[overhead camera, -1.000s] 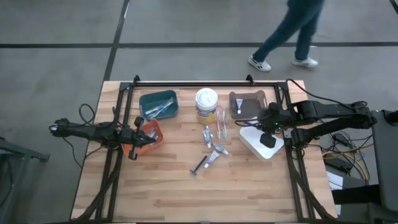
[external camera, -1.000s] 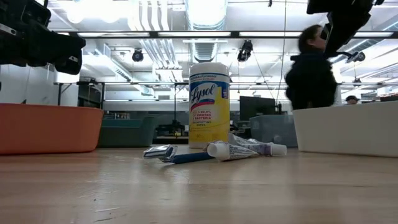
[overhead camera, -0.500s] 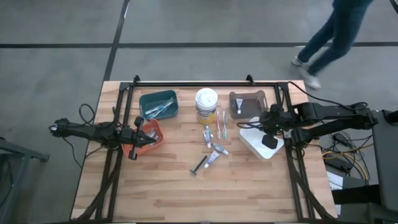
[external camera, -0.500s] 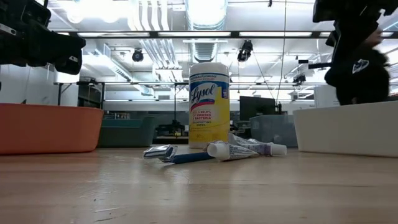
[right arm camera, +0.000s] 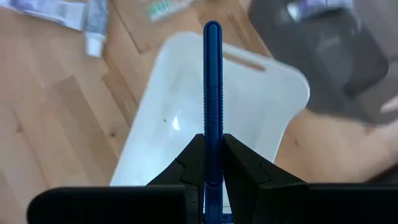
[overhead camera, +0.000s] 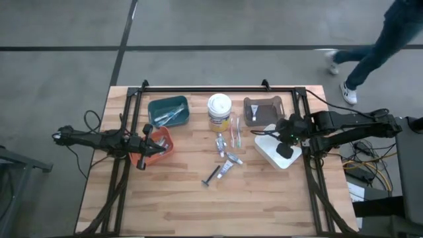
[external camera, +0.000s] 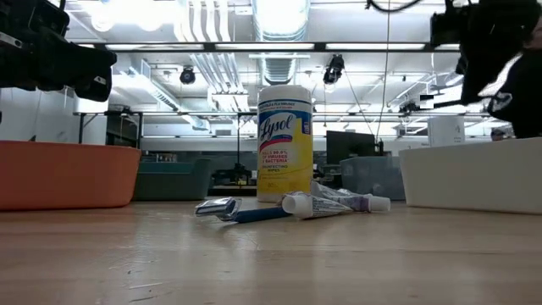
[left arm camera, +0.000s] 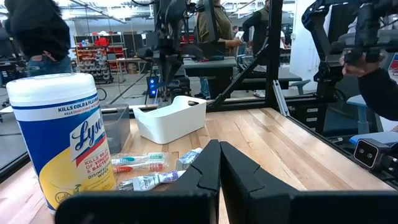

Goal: Pick & Place Travel size toiletries
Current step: Put the top razor into the white bin, then put the razor into the white bin

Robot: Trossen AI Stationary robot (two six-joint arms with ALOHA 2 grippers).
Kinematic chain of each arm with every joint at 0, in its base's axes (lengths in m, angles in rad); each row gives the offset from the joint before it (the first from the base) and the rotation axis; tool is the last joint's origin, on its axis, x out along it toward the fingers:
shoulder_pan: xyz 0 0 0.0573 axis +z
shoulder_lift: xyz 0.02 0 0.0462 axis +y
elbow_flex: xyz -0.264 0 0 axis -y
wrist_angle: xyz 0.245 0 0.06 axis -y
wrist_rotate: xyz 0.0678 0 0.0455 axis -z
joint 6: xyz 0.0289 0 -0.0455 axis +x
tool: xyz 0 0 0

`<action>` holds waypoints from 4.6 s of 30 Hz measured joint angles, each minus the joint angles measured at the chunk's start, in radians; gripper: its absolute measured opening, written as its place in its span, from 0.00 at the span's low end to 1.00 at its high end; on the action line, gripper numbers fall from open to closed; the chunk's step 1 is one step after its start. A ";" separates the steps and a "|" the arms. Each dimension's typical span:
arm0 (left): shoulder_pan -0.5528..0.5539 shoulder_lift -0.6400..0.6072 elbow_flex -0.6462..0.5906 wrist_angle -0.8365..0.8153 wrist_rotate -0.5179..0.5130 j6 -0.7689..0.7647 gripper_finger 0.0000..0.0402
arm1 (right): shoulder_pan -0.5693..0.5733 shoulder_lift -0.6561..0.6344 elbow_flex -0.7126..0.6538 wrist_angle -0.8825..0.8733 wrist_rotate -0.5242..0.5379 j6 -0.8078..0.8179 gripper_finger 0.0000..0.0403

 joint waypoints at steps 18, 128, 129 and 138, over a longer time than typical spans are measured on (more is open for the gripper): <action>0.000 0.000 0.000 0.000 0.000 0.000 0.02 | 0.000 0.000 -0.084 0.010 0.000 0.113 0.13; 0.000 0.000 0.000 0.001 0.000 0.000 0.02 | 0.003 0.927 0.453 0.490 -0.349 -0.471 0.40; 0.000 0.000 0.000 0.001 0.000 0.000 0.02 | 0.003 0.944 0.474 0.470 -0.349 -0.472 0.39; 0.000 0.000 0.000 0.001 0.000 0.000 0.02 | 0.003 1.015 0.539 0.431 -0.344 -0.496 0.34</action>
